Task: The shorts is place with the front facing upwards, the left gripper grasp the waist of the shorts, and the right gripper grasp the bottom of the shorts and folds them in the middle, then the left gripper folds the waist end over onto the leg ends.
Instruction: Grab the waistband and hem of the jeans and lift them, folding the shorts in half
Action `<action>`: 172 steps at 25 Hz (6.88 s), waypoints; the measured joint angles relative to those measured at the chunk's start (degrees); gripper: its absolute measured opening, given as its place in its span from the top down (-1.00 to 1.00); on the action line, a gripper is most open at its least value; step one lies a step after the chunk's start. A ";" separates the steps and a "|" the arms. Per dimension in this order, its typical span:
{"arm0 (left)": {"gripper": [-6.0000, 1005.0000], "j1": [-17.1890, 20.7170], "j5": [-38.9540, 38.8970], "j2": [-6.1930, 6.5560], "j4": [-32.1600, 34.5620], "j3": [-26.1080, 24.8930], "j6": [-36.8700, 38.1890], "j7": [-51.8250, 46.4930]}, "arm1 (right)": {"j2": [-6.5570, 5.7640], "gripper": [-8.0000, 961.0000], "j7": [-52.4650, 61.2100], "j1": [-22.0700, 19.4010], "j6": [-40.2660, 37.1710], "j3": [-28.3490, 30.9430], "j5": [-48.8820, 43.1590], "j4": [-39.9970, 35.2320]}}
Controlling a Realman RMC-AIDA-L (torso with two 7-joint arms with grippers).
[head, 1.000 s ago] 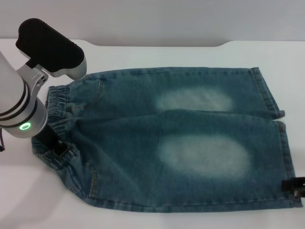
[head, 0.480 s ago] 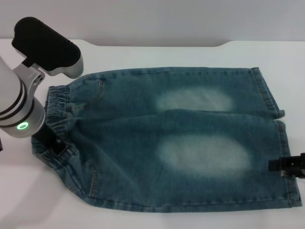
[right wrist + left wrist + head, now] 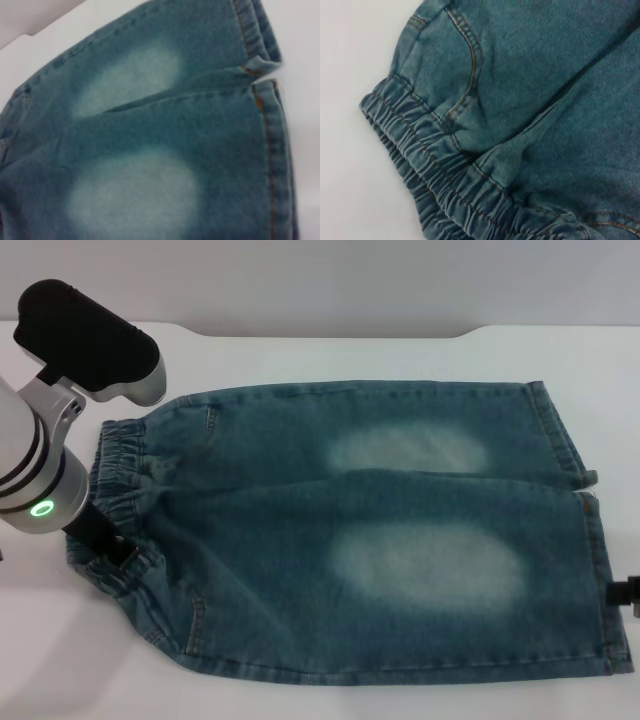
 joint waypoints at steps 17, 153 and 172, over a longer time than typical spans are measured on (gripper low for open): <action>0.89 0.08 0.00 -0.03 0.49 0.03 0.17 -0.04 | 0.25 -0.09 -1.35 -0.74 -0.60 -0.37 -2.43 -2.55; 0.90 -1.85 -0.09 -0.11 3.07 0.46 0.19 0.44 | 0.27 0.10 -8.23 2.03 0.29 -4.11 -1.90 -7.57; 0.90 -1.92 -0.09 -0.02 2.91 0.01 0.36 0.12 | 0.04 0.78 -6.27 5.69 2.89 4.10 -0.89 -9.91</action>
